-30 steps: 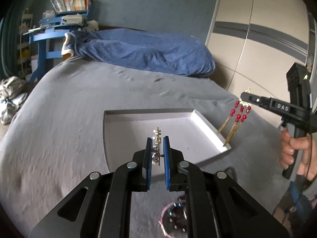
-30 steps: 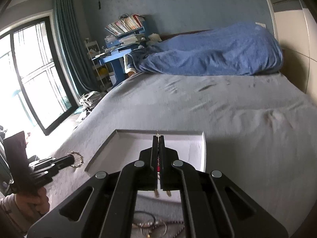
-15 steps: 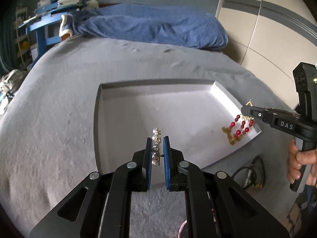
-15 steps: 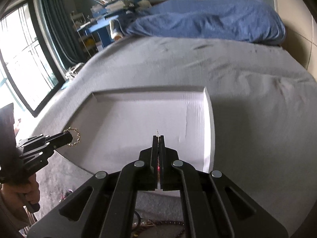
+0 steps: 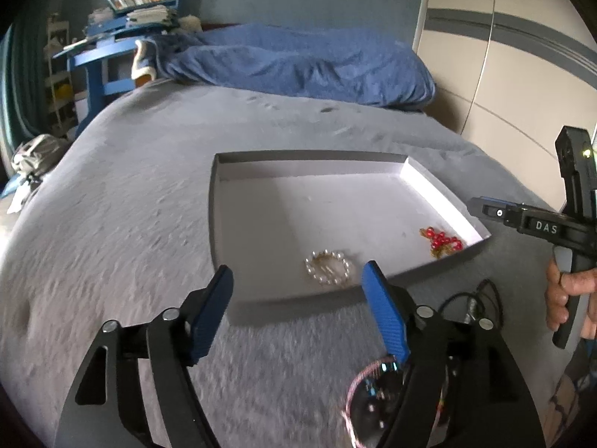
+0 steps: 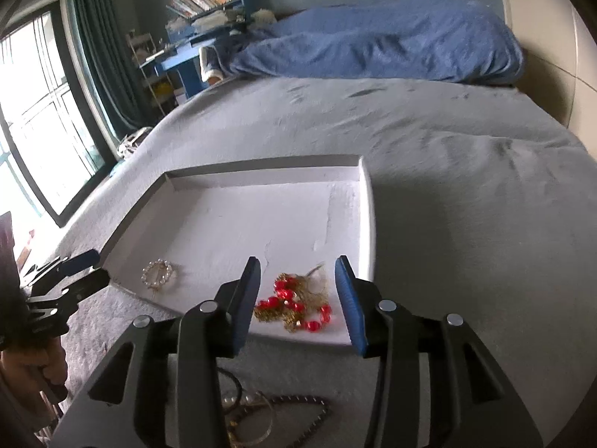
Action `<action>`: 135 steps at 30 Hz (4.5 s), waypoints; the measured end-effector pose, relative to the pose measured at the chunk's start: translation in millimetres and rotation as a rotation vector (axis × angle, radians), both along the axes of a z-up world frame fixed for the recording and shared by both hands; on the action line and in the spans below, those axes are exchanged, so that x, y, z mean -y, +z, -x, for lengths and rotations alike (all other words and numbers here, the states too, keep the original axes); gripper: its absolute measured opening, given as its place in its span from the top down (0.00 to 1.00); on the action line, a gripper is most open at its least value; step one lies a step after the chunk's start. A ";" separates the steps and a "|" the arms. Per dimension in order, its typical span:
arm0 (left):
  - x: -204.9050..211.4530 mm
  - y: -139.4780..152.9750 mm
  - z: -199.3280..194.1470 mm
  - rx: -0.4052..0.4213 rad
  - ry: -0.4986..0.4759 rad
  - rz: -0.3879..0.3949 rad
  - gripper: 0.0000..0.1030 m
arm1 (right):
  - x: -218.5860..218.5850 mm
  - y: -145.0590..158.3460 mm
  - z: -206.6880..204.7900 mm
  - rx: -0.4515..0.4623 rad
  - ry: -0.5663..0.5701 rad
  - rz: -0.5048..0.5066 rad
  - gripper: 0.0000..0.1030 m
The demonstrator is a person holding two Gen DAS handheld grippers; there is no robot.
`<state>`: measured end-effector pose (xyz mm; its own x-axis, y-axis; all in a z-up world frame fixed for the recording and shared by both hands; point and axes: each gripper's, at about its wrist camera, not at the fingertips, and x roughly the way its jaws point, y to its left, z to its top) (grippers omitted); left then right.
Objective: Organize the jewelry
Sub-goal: 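Carry both items into the tray and open both grippers to release them, then move the left gripper back to the pile and grasp the pink string bracelet, then lift the pink string bracelet with the left gripper while the right gripper grasps the black hair tie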
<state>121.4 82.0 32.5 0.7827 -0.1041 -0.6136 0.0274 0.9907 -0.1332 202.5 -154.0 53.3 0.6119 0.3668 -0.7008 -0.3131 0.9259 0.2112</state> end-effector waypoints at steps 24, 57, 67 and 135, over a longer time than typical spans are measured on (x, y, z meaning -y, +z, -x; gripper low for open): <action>28.4 -28.2 68.5 -0.013 -0.145 0.083 0.27 | 26.1 -36.1 87.8 0.002 -0.035 -0.050 0.54; 18.5 -41.4 80.4 -0.063 -0.048 0.078 0.95 | 14.5 -39.0 94.8 0.018 0.022 -0.021 0.53; -36.4 -37.6 85.7 -0.058 0.105 0.110 0.94 | -2.7 -33.7 98.6 0.040 0.089 0.025 0.54; -4.8 58.9 65.5 0.148 -0.023 0.114 0.95 | -34.5 24.5 36.7 0.080 0.158 -0.036 0.97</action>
<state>55.9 86.8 91.4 0.8600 -0.1854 -0.4755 0.0777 0.9684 -0.2371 165.8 -119.5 77.8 0.5979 0.4865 -0.6370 -0.4711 0.8563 0.2118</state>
